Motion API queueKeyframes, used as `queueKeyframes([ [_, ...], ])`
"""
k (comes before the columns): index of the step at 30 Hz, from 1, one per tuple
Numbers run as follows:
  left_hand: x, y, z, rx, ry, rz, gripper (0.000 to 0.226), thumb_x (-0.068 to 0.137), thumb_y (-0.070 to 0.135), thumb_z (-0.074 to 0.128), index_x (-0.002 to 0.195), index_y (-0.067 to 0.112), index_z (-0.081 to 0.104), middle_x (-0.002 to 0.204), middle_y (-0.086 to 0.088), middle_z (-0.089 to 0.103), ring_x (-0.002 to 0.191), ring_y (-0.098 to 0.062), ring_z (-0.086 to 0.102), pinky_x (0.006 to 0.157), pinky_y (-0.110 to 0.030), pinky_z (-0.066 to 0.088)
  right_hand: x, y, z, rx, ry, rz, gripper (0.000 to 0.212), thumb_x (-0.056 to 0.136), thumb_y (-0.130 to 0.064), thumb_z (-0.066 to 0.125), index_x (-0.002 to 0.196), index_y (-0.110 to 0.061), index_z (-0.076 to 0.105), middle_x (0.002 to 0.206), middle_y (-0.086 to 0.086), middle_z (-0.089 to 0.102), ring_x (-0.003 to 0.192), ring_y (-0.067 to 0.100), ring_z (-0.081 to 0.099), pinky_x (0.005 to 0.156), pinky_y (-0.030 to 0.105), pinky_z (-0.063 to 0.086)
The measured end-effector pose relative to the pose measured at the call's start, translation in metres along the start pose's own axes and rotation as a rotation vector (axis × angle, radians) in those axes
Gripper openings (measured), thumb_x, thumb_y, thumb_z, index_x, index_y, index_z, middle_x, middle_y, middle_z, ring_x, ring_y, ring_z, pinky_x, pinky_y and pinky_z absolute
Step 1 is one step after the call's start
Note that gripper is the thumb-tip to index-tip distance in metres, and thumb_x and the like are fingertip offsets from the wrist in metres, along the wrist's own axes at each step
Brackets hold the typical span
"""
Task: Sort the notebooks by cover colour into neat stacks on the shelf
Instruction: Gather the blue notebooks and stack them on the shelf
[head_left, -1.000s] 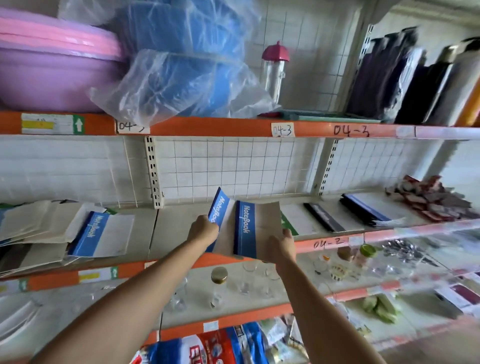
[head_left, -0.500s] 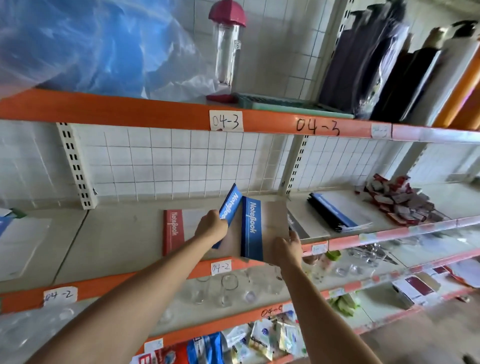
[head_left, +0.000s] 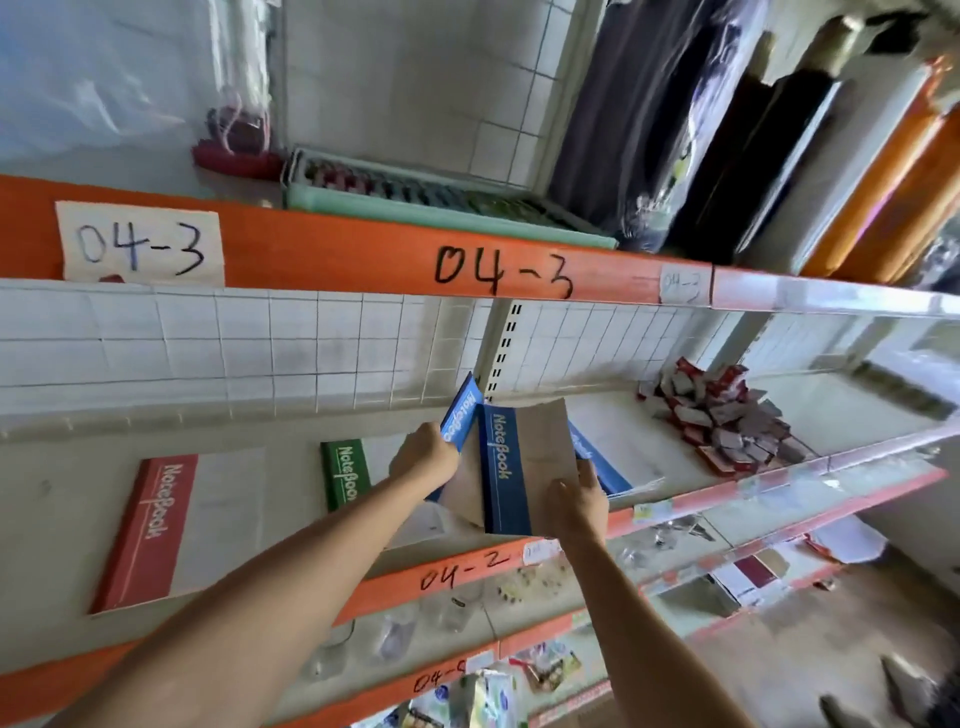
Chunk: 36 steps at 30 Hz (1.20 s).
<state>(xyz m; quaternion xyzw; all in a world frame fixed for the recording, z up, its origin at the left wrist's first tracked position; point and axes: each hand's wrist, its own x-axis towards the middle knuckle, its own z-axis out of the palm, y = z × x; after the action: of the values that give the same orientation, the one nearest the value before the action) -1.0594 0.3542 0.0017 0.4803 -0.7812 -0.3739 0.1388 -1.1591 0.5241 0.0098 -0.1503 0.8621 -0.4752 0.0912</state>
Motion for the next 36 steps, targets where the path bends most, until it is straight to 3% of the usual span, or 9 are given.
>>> queueKeyframes([
  [7,0.023,0.058,0.038,0.09,0.063,-0.015,0.028,0.098,0.026,0.046,0.12,0.012,0.054,0.113,-0.009,0.064,0.098,-0.03,0.064,0.076,-0.034,0.049,0.085,0.021,-0.04,-0.092,-0.008,-0.031,0.023,0.085,-0.004,0.047,0.104,-0.016,0.045,0.087,0.014,0.061,0.073,0.032,0.054,0.061,0.032,0.042],
  [11,0.027,0.084,0.058,0.136,0.121,-0.075,0.03,0.099,0.027,0.045,0.123,0.012,0.056,0.118,-0.011,0.064,0.104,-0.031,0.063,0.081,-0.035,0.05,0.138,0.034,-0.062,-0.149,0.021,-0.06,0.019,0.086,-0.012,0.046,0.104,-0.017,0.046,0.092,0.016,0.066,0.08,0.036,0.061,0.073,0.041,0.053],
  [15,0.028,0.102,0.072,0.153,0.195,-0.126,0.029,0.098,0.025,0.047,0.124,0.013,0.055,0.118,-0.011,0.064,0.102,-0.031,0.063,0.08,-0.035,0.048,0.187,0.045,-0.083,-0.229,-0.08,-0.141,0.035,0.09,-0.026,0.05,0.125,-0.022,0.048,0.099,0.002,0.059,0.082,0.024,0.054,0.076,0.032,0.045],
  [18,0.028,0.11,0.076,0.158,0.25,-0.185,0.031,0.097,0.025,0.048,0.125,0.012,0.055,0.12,-0.012,0.063,0.106,-0.033,0.063,0.084,-0.037,0.05,0.228,0.058,-0.077,-0.203,-0.154,-0.17,0.035,0.064,-0.029,0.048,0.098,-0.024,0.043,0.087,0.006,0.062,0.076,0.031,0.063,0.069,0.045,0.057],
  [20,0.025,0.115,0.08,0.161,0.293,-0.226,0.032,0.097,0.025,0.049,0.125,0.011,0.055,0.123,-0.012,0.062,0.109,-0.033,0.062,0.085,-0.037,0.048,0.257,0.072,-0.066,-0.276,-0.222,-0.209,0.033,0.064,-0.027,0.05,0.095,-0.024,0.039,0.083,0.005,0.059,0.077,0.034,0.064,0.069,0.048,0.058],
  [24,0.019,0.126,0.095,0.131,0.342,-0.269,0.031,0.099,0.027,0.047,0.123,0.01,0.055,0.123,-0.013,0.062,0.108,-0.033,0.062,0.086,-0.038,0.05,0.25,0.059,-0.081,-0.45,-0.305,-0.295,0.035,0.079,-0.03,0.063,0.108,-0.021,0.047,0.098,0.008,0.064,0.085,0.03,0.063,0.074,0.04,0.056],
  [29,0.012,0.147,0.11,0.09,0.372,-0.267,0.03,0.099,0.026,0.046,0.123,0.01,0.056,0.122,-0.013,0.062,0.108,-0.034,0.062,0.08,-0.034,0.047,0.256,0.062,-0.085,-0.645,-0.335,-0.32,0.056,0.081,-0.043,0.071,0.125,-0.014,0.053,0.122,0.013,0.052,0.114,0.031,0.053,0.09,0.039,0.049],
  [34,0.016,0.171,0.125,-0.094,0.334,-0.164,0.031,0.095,0.02,0.053,0.125,0.014,0.057,0.12,-0.012,0.065,0.102,-0.032,0.065,0.086,-0.039,0.055,0.269,0.069,-0.086,-0.641,-0.403,-0.33,0.066,0.082,-0.052,0.072,0.13,-0.012,0.052,0.129,0.014,0.05,0.119,0.032,0.05,0.096,0.039,0.045],
  [36,0.02,0.183,0.136,-0.145,0.273,-0.165,0.034,0.093,0.018,0.058,0.126,0.014,0.057,0.119,-0.012,0.065,0.1,-0.03,0.064,0.081,-0.033,0.054,0.275,0.072,-0.088,-0.569,-0.436,-0.31,0.066,0.085,-0.053,0.069,0.129,-0.009,0.05,0.13,0.016,0.049,0.119,0.034,0.051,0.097,0.041,0.045],
])
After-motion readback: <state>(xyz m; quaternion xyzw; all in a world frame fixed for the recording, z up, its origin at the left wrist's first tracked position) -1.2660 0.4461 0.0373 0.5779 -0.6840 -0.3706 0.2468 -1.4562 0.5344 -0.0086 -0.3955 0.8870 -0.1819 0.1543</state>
